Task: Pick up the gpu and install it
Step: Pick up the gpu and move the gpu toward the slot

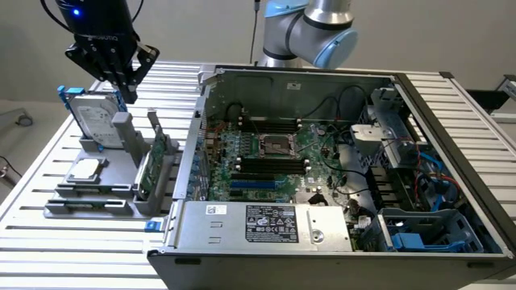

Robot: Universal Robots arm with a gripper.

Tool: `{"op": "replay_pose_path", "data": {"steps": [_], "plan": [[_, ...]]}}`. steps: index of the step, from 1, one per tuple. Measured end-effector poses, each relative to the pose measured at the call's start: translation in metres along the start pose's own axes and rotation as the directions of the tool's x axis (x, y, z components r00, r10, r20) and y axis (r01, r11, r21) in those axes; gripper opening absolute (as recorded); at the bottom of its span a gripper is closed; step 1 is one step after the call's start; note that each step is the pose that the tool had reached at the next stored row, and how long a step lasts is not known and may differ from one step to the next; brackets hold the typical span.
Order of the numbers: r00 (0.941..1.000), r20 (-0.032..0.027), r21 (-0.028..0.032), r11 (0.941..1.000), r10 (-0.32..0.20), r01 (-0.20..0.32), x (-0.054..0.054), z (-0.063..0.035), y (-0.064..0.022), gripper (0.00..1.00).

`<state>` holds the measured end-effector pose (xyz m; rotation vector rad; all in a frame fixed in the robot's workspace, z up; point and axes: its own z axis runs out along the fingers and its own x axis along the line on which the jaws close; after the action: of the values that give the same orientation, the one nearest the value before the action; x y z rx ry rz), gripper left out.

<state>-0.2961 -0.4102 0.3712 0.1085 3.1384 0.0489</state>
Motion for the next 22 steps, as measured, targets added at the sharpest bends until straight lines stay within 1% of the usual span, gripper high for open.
{"op": "replay_pose_path", "data": {"steps": [4, 6, 7, 8, 9, 10, 11, 12, 13, 16, 19, 22], "plan": [[1.0, 0.0, 0.0, 1.0, 0.0, 0.0, 0.0, 0.0, 0.0, 0.12], [1.0, 0.0, 0.0, 1.0, 0.0, 0.0, 0.0, 0.0, 0.0, 0.24], [1.0, 0.0, 0.0, 1.0, 0.0, 0.0, 0.0, 0.0, 0.0, 0.24], [1.0, 0.0, 0.0, 1.0, 0.0, 0.0, 0.0, 0.0, 0.0, 0.3], [1.0, 0.0, 0.0, 1.0, 0.0, 0.0, 0.0, 0.0, 0.0, 0.3], [1.0, 0.0, 0.0, 1.0, 0.0, 0.0, 0.0, 0.0, 0.0, 0.36], [1.0, -0.0002, 0.0002, 1.0, 0.0, 0.0, 0.0, 0.0, 0.0, 0.36], [1.0, -0.0003, 0.0018, 1.0, 0.0, 0.0, 0.0, 0.0003, 0.0, 0.36], [1.0, -0.0001, 0.0051, 1.0, 0.0, 0.0, 0.0, 0.0012, -0.0001, 0.36], [1.0, 0.0002, 0.0094, 1.0, 0.0, 0.0, 0.001, 0.0056, -0.0005, 0.36], [1.0, 0.0003, 0.0112, 0.9999, -0.001, 0.001, 0.001, 0.011, -0.0009, 0.36], [1.0, 0.0003, 0.0115, 0.9999, -0.004, 0.004, 0.001, 0.0164, -0.0013, 0.36]]}}
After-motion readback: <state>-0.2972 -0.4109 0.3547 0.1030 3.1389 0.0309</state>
